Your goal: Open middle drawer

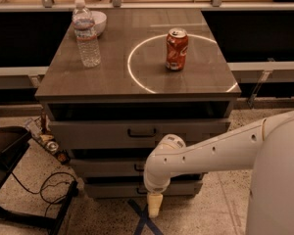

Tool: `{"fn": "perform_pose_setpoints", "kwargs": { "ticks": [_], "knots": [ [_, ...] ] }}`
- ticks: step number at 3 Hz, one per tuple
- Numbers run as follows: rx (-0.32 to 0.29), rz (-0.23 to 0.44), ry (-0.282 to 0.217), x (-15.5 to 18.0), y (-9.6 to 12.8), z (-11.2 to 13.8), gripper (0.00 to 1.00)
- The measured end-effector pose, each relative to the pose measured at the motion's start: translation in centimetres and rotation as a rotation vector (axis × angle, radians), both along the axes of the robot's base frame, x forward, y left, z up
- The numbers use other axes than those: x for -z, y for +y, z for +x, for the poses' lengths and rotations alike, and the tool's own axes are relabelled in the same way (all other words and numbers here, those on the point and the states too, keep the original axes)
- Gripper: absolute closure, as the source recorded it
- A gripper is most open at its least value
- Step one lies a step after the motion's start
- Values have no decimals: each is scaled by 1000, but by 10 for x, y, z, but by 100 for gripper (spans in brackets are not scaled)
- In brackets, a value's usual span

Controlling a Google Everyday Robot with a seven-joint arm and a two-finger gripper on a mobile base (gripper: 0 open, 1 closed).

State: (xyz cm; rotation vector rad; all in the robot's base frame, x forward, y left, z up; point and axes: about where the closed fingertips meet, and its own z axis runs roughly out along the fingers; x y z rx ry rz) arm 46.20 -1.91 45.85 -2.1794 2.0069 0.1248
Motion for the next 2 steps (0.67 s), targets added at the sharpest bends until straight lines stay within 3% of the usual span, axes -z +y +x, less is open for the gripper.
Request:
{"fn": "perform_pose_setpoints", "kwargs": {
  "ticks": [1, 2],
  "knots": [
    [-21, 15, 5, 15, 18, 5, 0],
    [-22, 14, 5, 15, 18, 5, 0]
  ]
}}
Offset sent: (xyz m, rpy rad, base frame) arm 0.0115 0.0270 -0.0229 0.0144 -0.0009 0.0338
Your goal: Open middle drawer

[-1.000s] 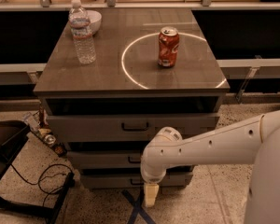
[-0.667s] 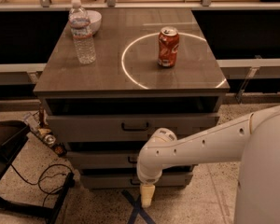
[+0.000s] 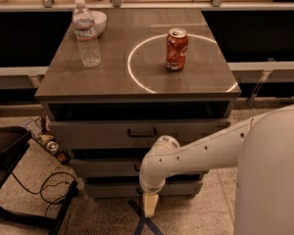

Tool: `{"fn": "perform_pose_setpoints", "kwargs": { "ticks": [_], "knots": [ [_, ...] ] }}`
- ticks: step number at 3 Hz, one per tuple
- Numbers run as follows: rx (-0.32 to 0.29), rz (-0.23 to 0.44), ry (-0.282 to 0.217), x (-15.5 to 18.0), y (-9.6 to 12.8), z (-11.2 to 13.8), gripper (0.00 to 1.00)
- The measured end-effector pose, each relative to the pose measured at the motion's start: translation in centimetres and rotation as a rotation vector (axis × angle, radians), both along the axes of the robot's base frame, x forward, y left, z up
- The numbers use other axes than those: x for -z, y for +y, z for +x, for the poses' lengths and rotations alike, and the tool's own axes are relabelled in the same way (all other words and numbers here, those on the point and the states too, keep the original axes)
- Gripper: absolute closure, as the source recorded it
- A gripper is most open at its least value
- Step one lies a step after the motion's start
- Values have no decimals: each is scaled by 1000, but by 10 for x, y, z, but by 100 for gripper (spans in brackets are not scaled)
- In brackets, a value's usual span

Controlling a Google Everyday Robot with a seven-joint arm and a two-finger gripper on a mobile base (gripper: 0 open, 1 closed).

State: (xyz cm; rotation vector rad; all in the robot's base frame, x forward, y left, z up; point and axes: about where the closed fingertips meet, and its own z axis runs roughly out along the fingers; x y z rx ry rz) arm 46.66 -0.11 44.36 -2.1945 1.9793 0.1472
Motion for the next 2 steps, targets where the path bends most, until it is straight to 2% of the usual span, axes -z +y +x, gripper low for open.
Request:
{"fn": "perform_pose_setpoints", "kwargs": {
  "ticks": [1, 2],
  "knots": [
    [-4, -18, 28, 17, 1, 5, 0],
    [-12, -27, 59, 34, -6, 13, 0]
  ]
}}
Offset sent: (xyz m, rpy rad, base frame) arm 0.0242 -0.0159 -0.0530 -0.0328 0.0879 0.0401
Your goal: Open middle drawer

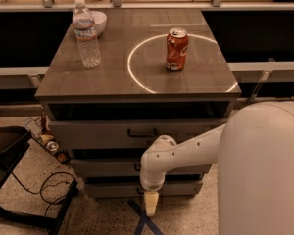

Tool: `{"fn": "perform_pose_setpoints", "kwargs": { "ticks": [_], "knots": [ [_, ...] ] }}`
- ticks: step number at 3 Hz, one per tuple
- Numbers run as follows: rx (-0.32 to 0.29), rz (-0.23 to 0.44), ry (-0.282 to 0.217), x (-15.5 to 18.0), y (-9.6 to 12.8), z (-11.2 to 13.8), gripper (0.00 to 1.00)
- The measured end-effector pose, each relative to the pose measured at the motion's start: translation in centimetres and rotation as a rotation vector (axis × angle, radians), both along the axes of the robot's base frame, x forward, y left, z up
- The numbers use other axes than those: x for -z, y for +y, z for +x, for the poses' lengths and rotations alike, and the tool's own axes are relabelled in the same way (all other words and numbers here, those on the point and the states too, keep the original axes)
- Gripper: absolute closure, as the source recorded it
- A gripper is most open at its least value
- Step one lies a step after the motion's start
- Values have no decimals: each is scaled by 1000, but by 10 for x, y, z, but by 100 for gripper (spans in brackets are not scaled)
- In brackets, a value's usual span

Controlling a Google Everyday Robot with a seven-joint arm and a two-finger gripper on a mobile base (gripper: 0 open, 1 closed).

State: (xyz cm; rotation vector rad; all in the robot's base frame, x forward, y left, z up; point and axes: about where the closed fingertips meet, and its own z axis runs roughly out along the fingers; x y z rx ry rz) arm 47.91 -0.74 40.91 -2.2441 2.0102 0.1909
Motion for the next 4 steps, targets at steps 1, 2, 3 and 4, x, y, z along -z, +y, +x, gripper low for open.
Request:
{"fn": "perform_pose_setpoints", "kwargs": {
  "ticks": [1, 2, 3, 4],
  "knots": [
    [-23, -18, 20, 12, -6, 7, 0],
    [-24, -17, 21, 13, -6, 6, 18],
    [-24, -18, 24, 14, -6, 5, 41],
    [-25, -18, 26, 15, -6, 4, 73]
  ]
}}
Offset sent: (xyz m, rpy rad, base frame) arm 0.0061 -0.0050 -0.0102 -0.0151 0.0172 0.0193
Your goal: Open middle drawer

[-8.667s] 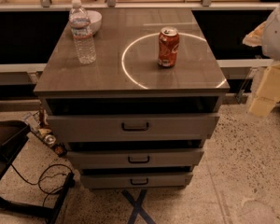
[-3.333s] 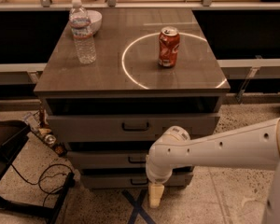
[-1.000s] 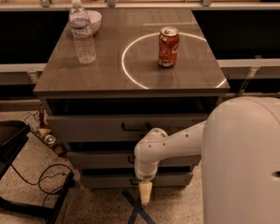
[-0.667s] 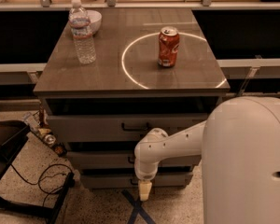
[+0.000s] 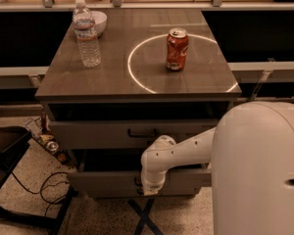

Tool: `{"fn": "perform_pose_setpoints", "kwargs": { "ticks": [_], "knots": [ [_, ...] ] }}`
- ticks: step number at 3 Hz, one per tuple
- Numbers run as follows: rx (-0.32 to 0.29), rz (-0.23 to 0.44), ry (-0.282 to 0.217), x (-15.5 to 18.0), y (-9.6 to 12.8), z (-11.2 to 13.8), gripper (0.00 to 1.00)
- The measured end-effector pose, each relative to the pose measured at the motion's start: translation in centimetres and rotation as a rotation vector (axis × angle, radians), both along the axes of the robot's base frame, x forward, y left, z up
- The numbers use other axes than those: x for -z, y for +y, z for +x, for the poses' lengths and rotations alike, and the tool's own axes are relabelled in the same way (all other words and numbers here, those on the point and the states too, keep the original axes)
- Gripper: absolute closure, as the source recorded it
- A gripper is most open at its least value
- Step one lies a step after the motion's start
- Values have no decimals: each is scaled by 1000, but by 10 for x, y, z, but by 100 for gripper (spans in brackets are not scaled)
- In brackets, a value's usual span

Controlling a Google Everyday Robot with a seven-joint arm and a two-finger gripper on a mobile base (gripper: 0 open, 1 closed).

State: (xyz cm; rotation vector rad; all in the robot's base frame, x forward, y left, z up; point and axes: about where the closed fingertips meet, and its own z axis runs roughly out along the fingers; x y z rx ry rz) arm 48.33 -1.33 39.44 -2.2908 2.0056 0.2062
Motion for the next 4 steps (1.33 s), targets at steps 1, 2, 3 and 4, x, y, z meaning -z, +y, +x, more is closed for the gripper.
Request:
{"fn": "perform_pose_setpoints", "kwargs": {
  "ticks": [1, 2, 3, 4],
  "knots": [
    [0, 0, 2, 1, 0, -1, 96],
    [-1, -1, 3, 1, 0, -1, 100],
    [9, -9, -12, -2, 1, -11, 100],
    [9, -8, -17, -3, 1, -13, 100]
  ]
}}
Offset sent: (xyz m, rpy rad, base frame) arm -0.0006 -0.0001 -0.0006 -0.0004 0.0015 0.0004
